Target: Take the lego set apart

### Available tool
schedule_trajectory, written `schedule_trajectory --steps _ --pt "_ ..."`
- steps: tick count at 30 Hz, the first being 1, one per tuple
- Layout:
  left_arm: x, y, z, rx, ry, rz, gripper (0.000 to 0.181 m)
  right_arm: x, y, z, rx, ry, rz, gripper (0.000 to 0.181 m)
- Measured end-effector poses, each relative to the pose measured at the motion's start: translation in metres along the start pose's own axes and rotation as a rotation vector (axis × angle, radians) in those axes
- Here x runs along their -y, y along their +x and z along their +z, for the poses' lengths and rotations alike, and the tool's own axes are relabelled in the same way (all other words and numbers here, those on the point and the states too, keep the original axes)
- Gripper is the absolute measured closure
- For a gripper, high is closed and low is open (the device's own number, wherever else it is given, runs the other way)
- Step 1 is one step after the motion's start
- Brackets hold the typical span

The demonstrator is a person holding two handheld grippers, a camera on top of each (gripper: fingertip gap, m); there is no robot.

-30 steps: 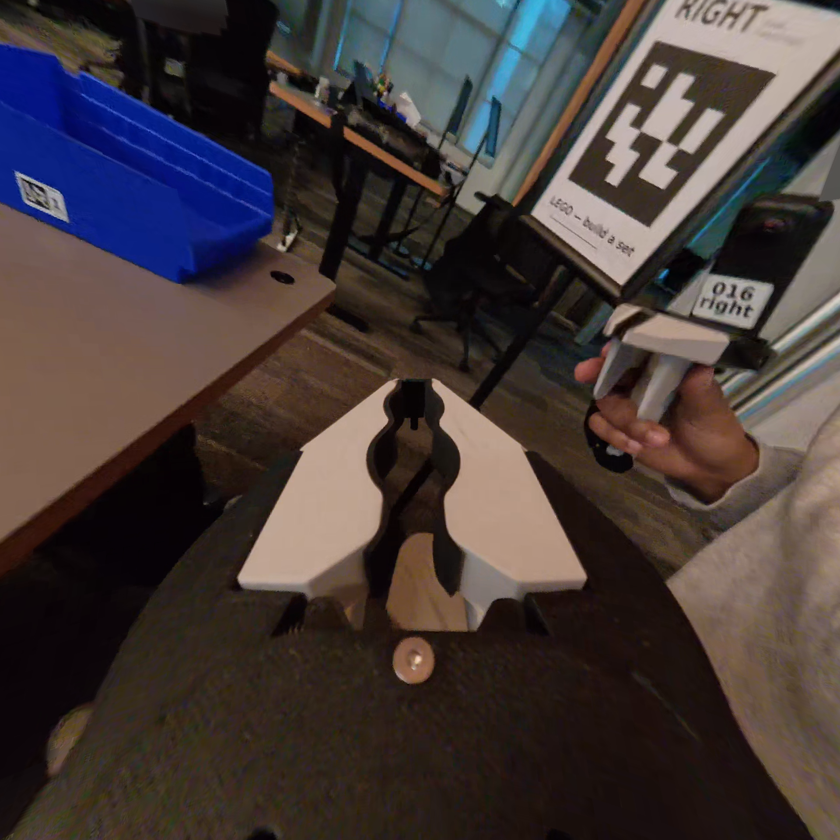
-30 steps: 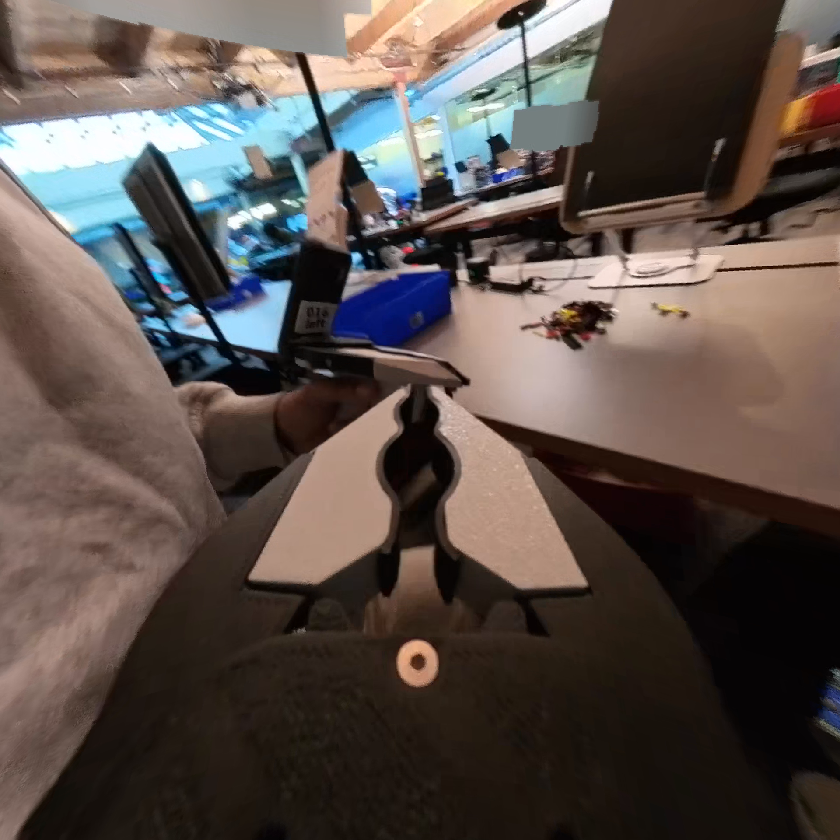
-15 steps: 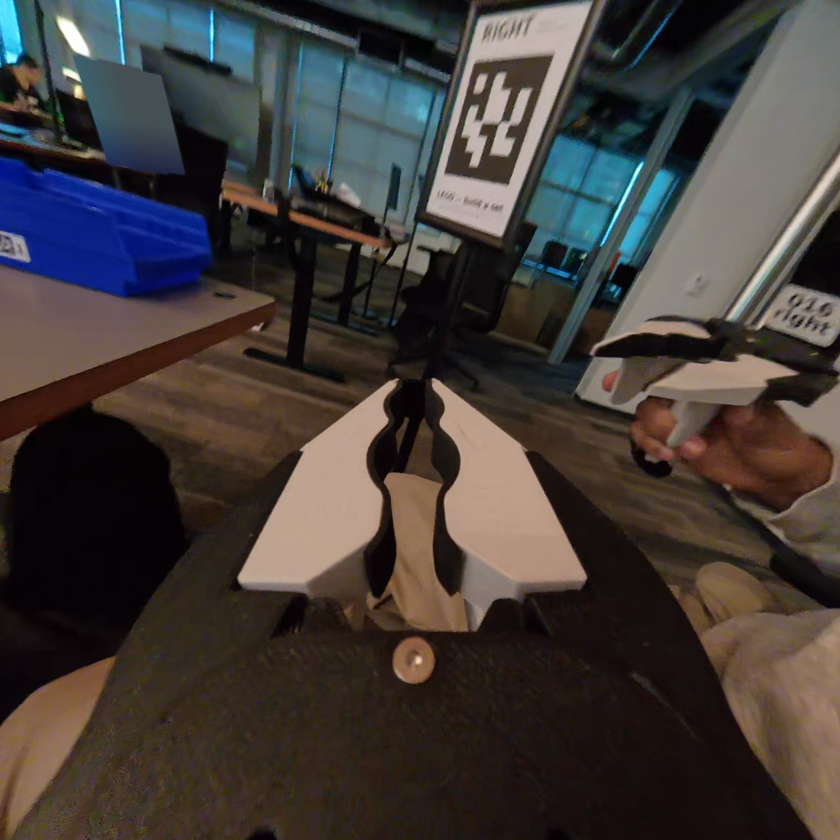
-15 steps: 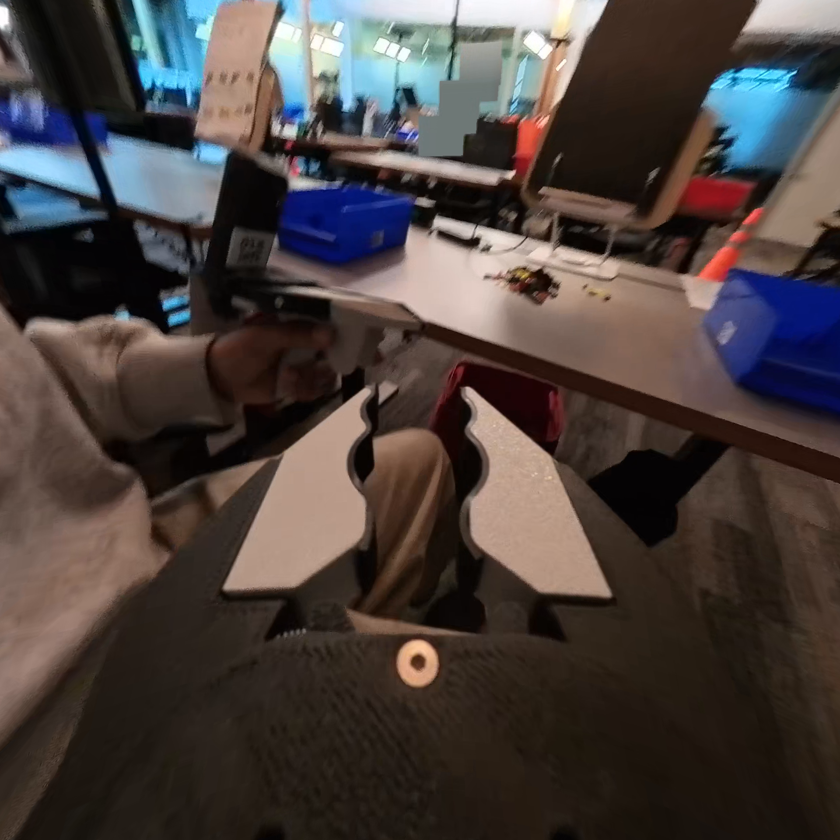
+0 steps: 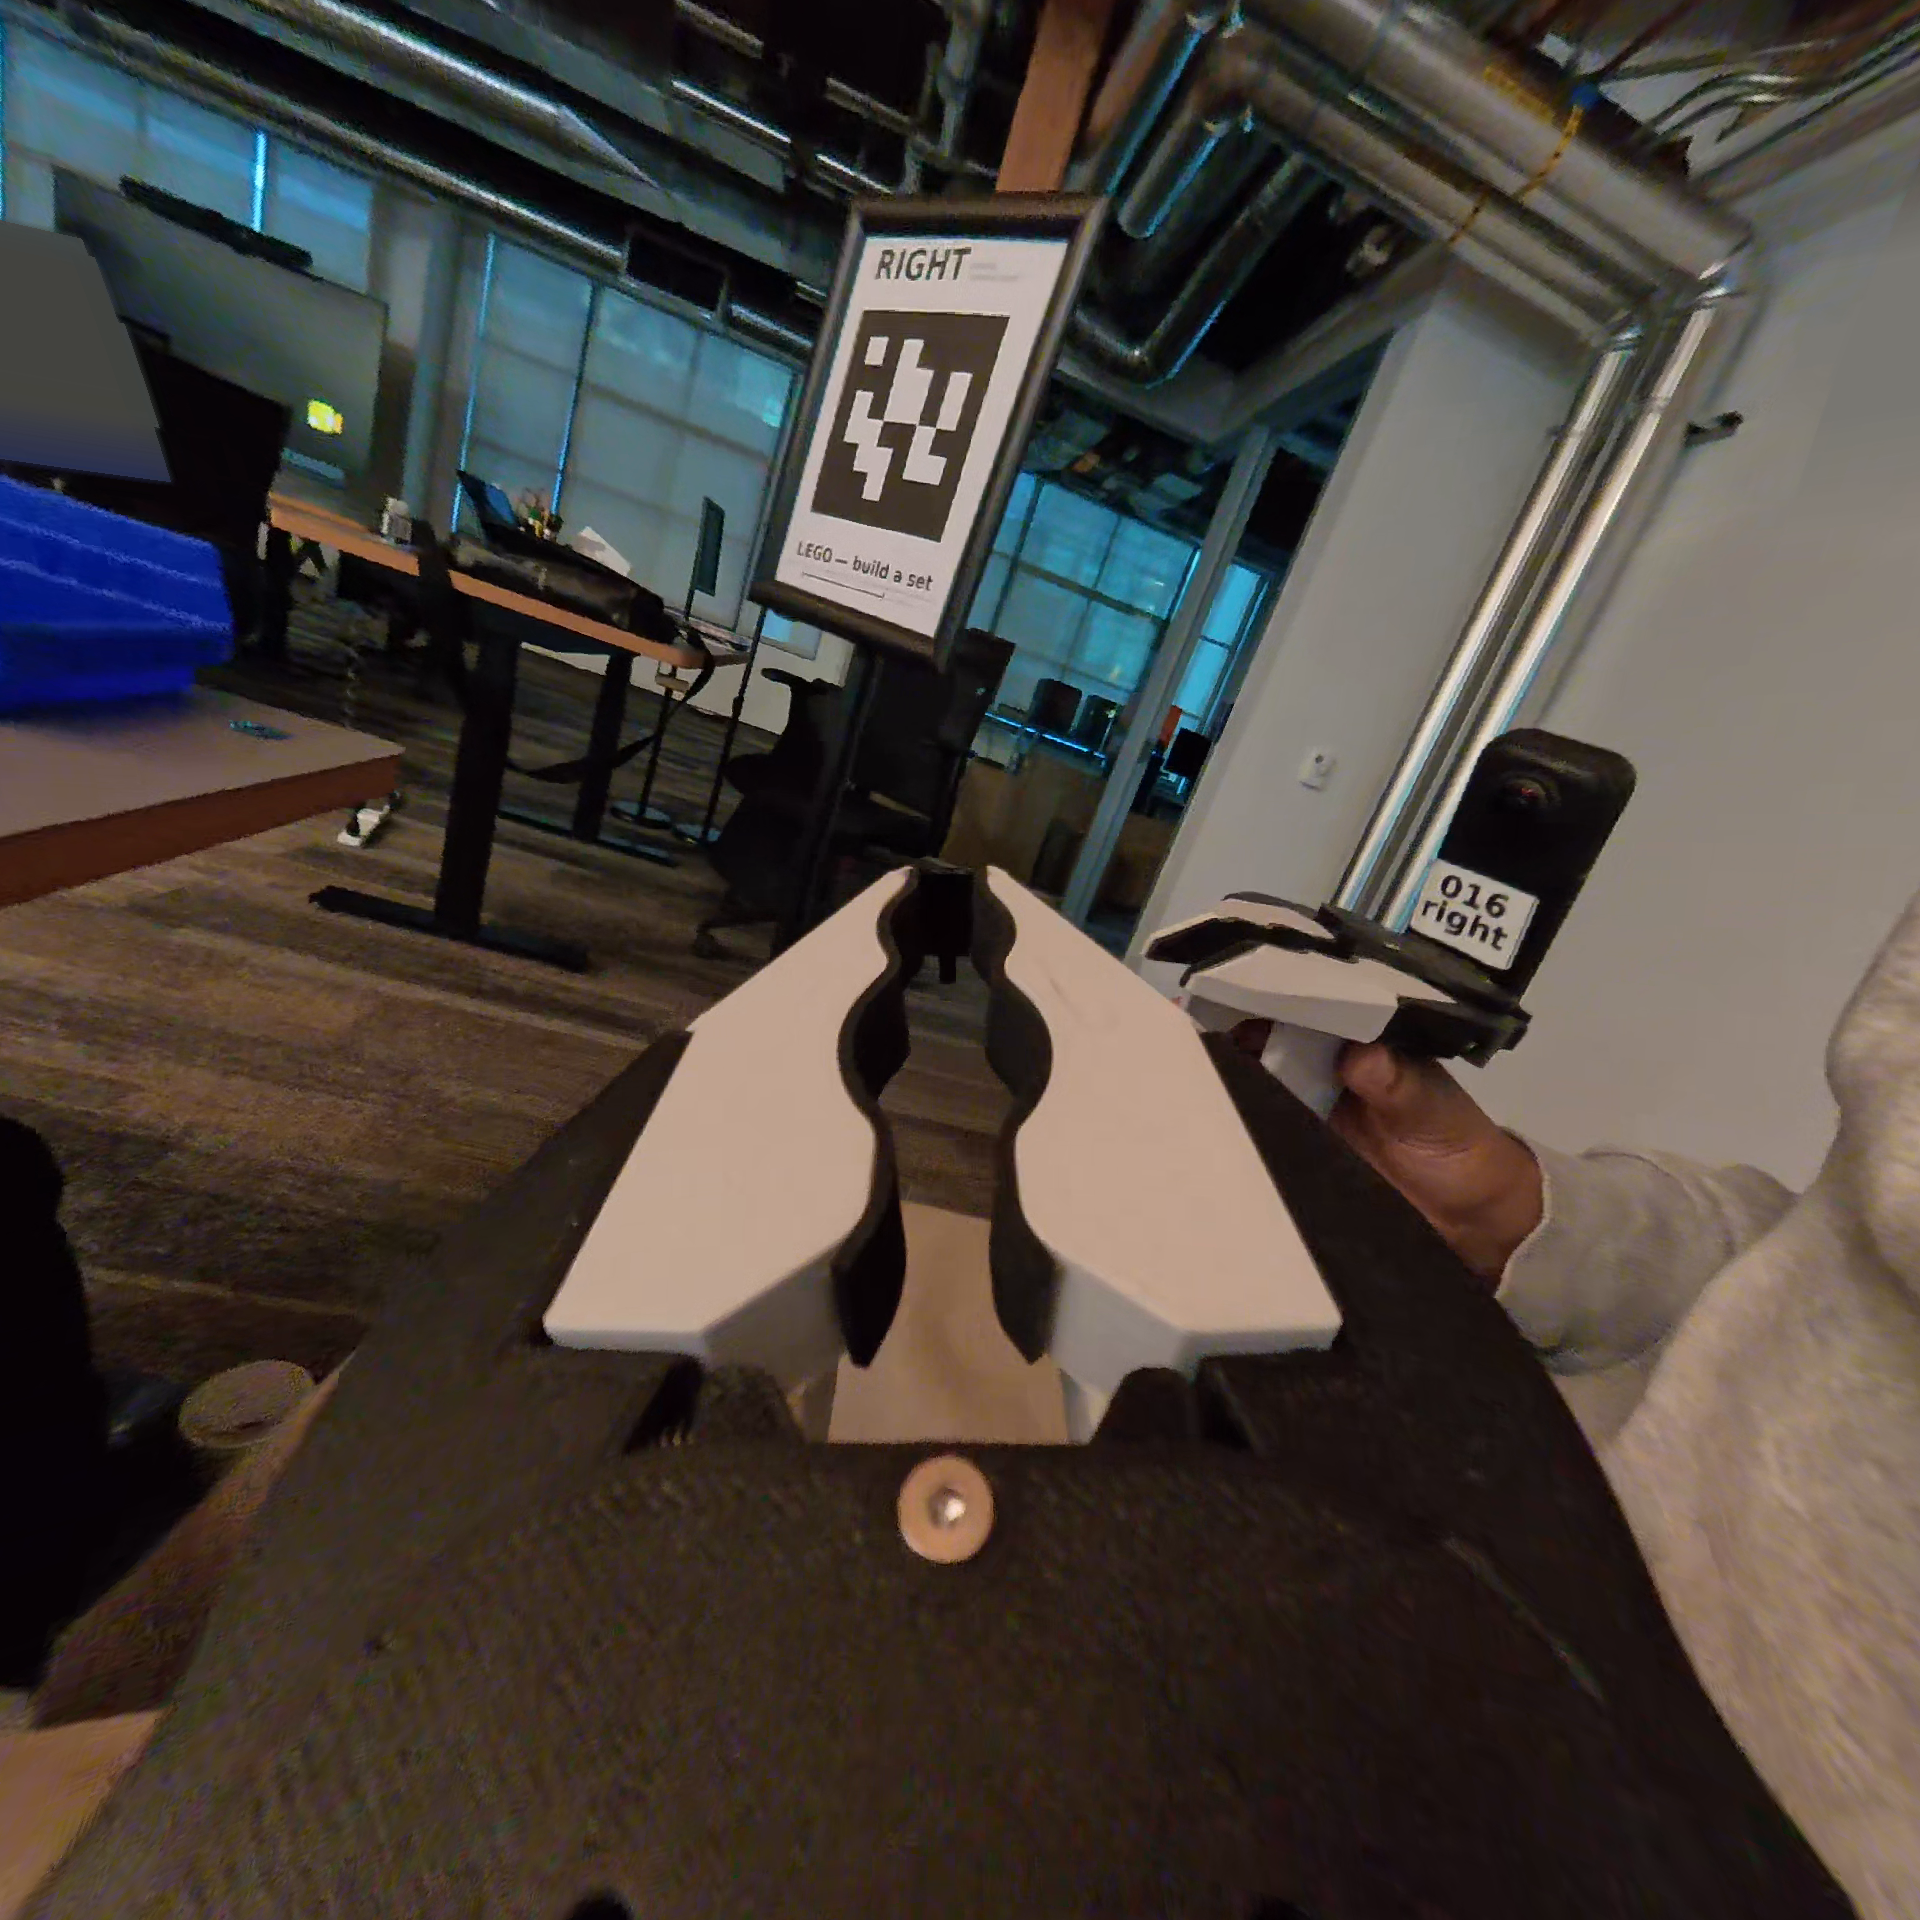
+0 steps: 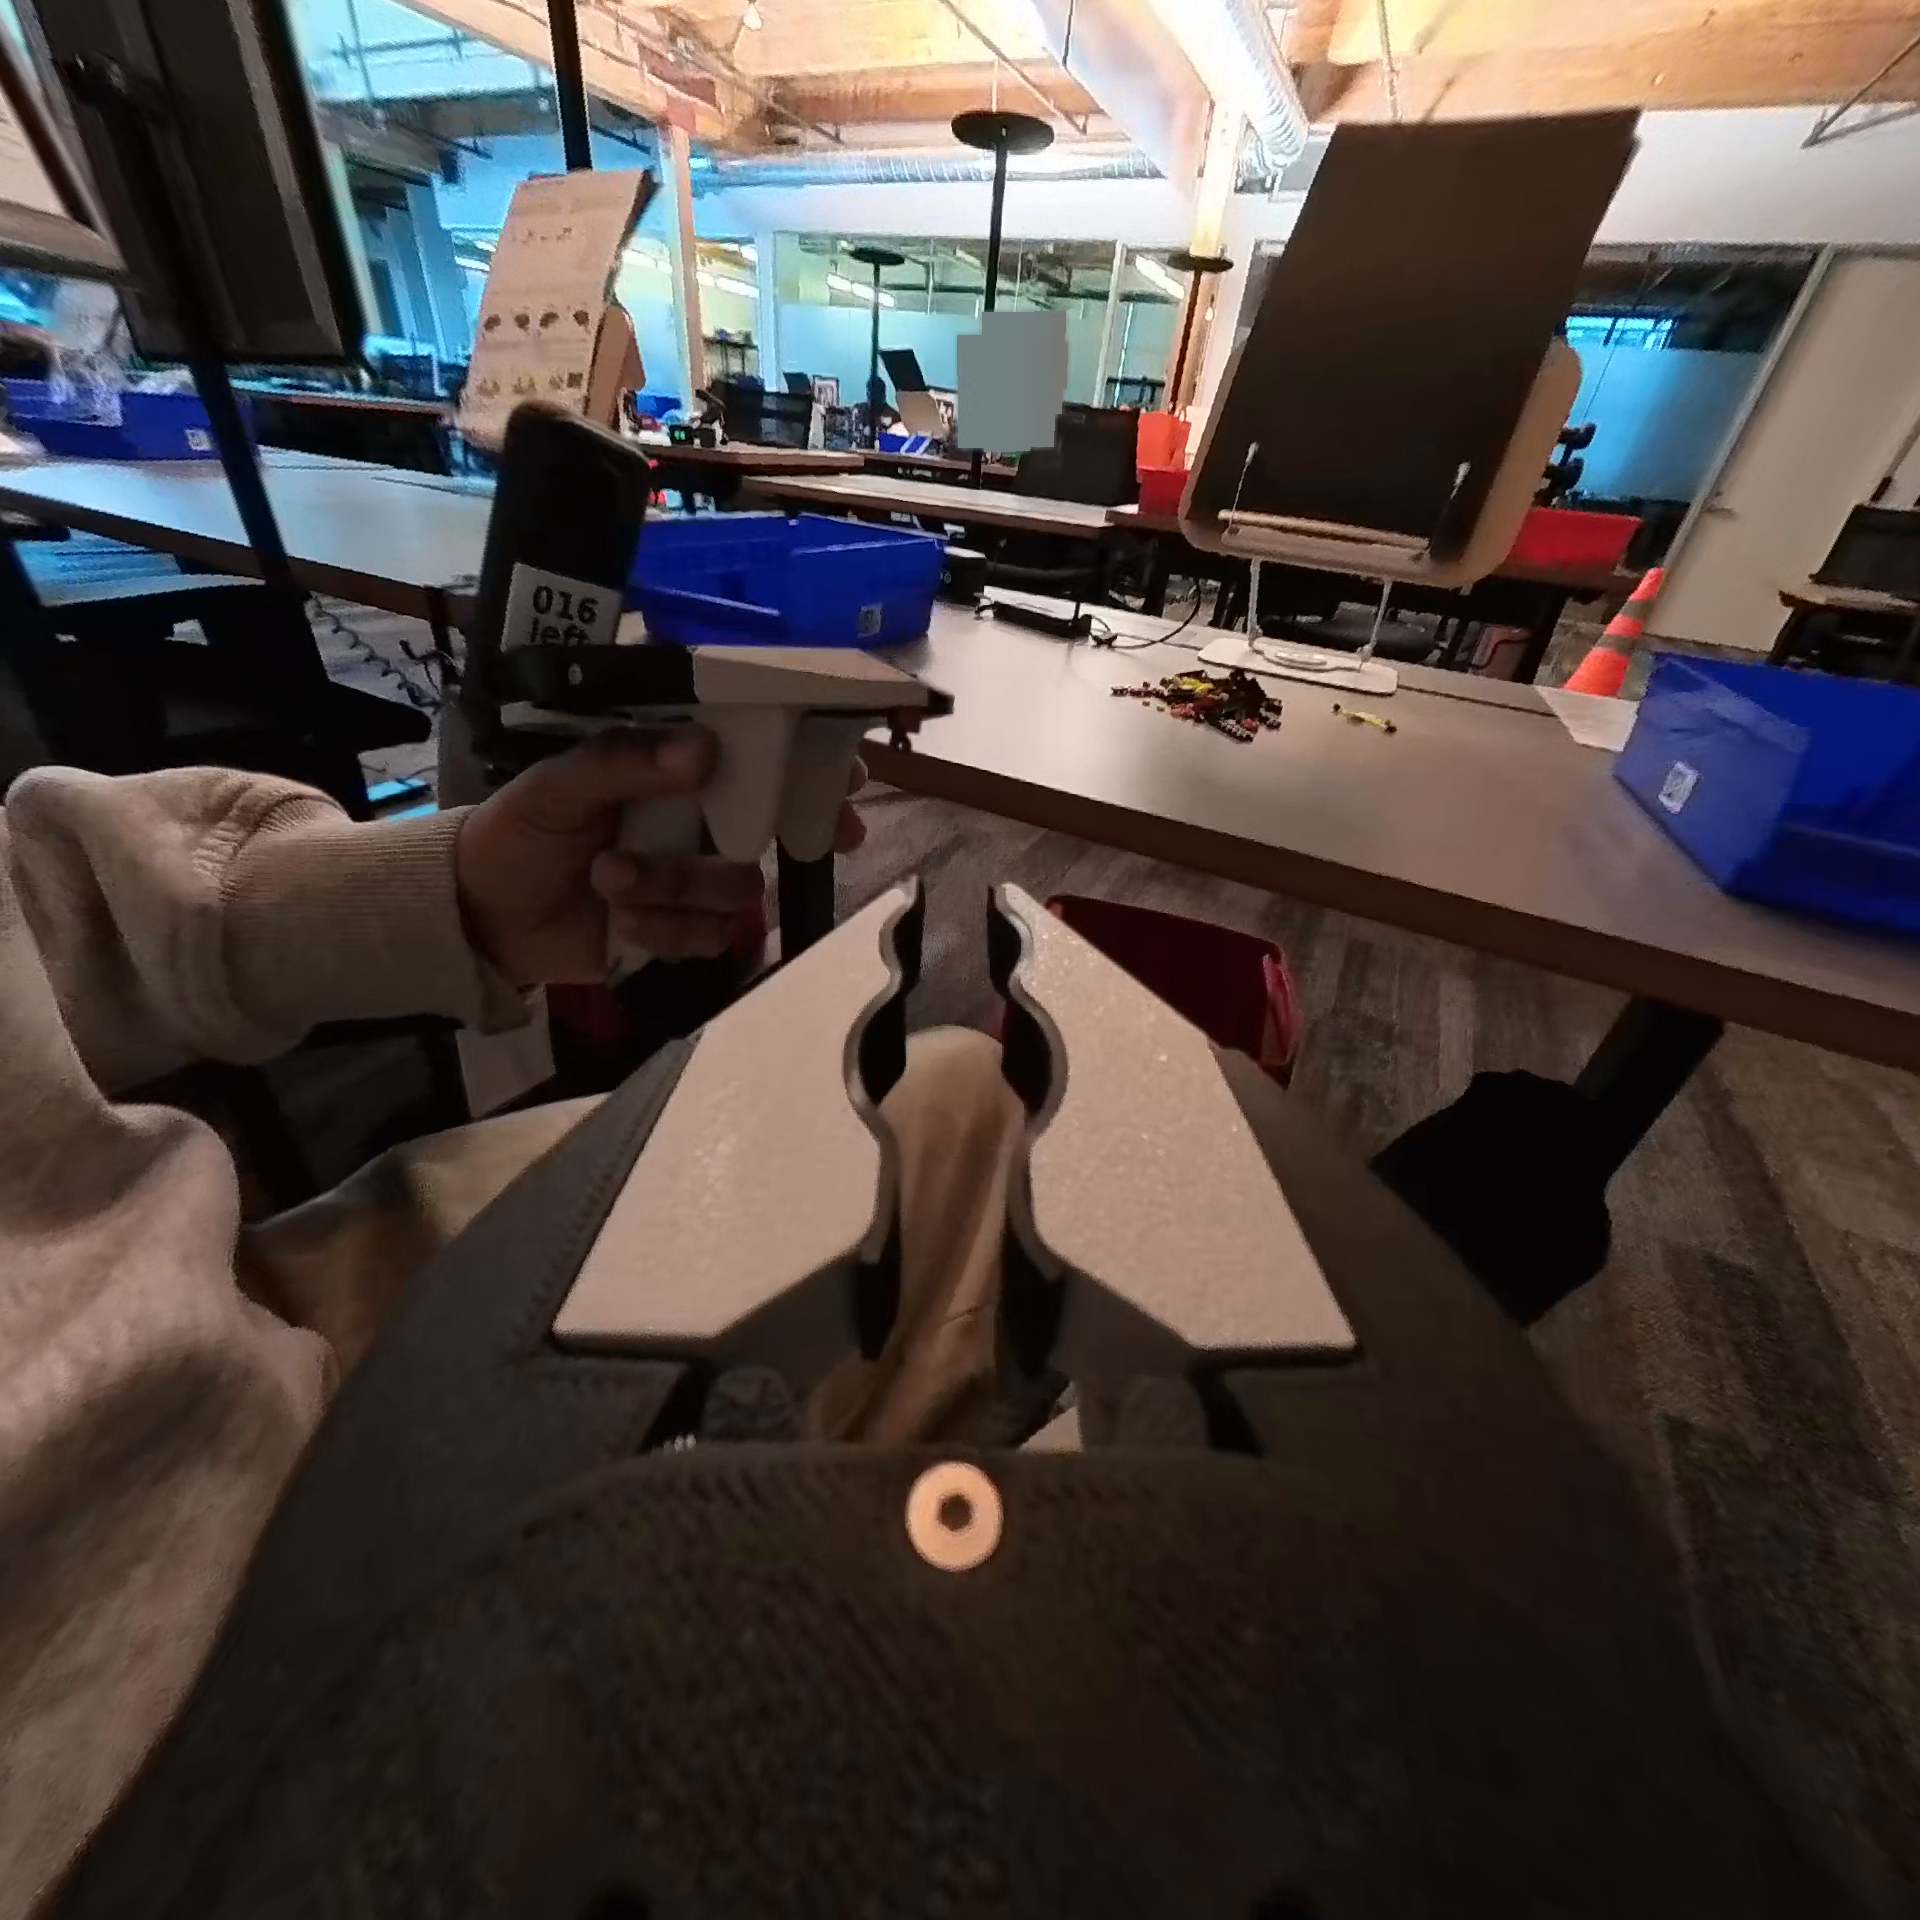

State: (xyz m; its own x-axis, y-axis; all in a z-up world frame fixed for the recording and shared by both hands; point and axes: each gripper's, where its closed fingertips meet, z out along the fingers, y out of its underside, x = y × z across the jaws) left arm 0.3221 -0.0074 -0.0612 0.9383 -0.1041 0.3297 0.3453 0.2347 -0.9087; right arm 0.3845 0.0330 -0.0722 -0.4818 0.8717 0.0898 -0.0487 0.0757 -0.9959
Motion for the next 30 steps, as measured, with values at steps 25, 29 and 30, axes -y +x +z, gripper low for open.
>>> schedule_trajectory --steps 25,29,30 --pt "0.030 -0.210 -0.099 0.508 -0.034 -0.039 0.174 -0.025 0.071 0.321 0.549 -0.121 0.350 0.171" --pt "0.060 -0.222 -0.115 0.513 -0.049 0.070 0.173 0.012 0.066 0.341 0.568 -0.095 0.284 0.172" --pt "0.070 -0.225 -0.121 0.528 -0.028 0.086 0.173 0.022 0.063 0.344 0.580 -0.071 0.287 0.171"
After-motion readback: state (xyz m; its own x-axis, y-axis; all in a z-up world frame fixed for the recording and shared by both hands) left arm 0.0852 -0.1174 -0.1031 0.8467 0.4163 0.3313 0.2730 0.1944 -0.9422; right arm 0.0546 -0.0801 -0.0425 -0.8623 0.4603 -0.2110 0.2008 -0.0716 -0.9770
